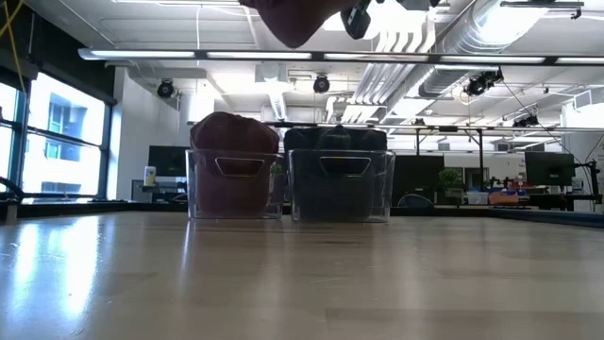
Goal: Pick & Place hat
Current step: Put the red cap into the left bin
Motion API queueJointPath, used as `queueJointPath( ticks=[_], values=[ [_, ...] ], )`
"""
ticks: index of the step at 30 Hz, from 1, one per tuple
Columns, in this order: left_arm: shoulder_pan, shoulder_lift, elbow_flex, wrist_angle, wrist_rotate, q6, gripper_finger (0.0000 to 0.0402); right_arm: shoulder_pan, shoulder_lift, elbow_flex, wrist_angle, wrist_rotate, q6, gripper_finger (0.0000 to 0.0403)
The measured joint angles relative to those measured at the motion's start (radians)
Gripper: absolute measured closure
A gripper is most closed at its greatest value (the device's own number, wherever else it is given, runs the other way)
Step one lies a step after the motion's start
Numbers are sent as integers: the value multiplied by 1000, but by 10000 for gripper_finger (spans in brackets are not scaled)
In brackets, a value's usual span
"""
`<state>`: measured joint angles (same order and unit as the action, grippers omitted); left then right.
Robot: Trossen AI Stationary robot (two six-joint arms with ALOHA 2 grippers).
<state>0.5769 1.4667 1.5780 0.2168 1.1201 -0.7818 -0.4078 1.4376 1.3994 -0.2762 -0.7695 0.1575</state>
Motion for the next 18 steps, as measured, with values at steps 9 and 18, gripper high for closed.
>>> queueJointPath(
  ticks=[9, 18],
  values=[
    [193, -35, -1, 1, 49, 123, 401, 37, -1, 0, 57, -91, 1, 397],
    [248, -120, 0, -99, 67, 294, 401, 41, -26, 0, 388, -105, 99, 397]
  ],
)
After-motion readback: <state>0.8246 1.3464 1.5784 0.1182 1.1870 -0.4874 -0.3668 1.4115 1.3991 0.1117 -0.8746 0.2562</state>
